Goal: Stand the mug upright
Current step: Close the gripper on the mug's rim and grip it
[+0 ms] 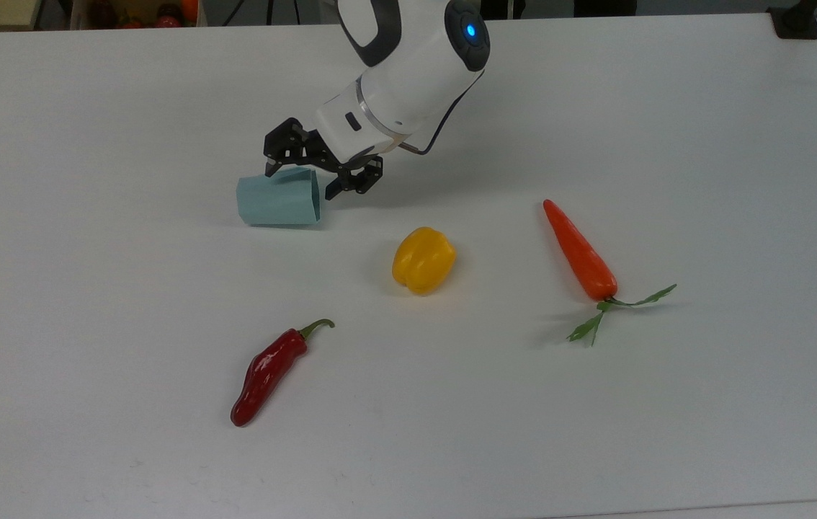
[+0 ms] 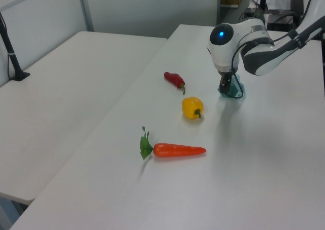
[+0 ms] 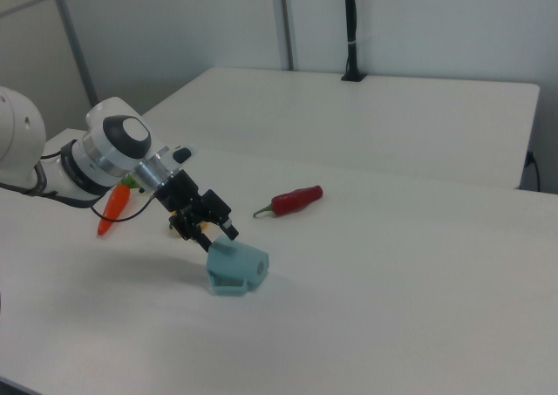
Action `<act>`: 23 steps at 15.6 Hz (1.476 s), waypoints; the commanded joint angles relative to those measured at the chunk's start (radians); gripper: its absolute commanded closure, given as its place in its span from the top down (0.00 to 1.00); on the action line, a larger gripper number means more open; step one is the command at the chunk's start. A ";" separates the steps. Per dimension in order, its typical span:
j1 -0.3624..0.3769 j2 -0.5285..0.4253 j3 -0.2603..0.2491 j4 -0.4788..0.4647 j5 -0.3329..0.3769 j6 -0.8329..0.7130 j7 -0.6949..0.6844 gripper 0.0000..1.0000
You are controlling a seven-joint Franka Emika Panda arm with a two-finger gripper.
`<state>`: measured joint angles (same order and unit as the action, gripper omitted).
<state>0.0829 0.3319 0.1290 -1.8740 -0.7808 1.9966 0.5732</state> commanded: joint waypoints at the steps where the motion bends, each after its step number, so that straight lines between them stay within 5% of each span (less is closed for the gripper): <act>1: -0.006 0.007 -0.011 -0.010 -0.043 0.036 0.000 1.00; 9: -0.026 0.027 -0.011 -0.013 -0.098 0.036 -0.001 1.00; 11: -0.026 0.030 -0.011 -0.011 -0.103 0.036 -0.001 0.94; 14: -0.026 0.033 -0.011 -0.013 -0.104 0.036 -0.001 0.64; 16: -0.025 0.033 -0.011 -0.017 -0.103 0.036 -0.001 0.15; 17: -0.025 0.033 -0.011 -0.017 -0.101 0.036 0.000 0.00; 23: -0.028 0.018 -0.011 -0.016 -0.046 0.033 -0.042 0.00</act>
<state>0.0548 0.3534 0.1217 -1.8667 -0.8902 2.0000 0.5709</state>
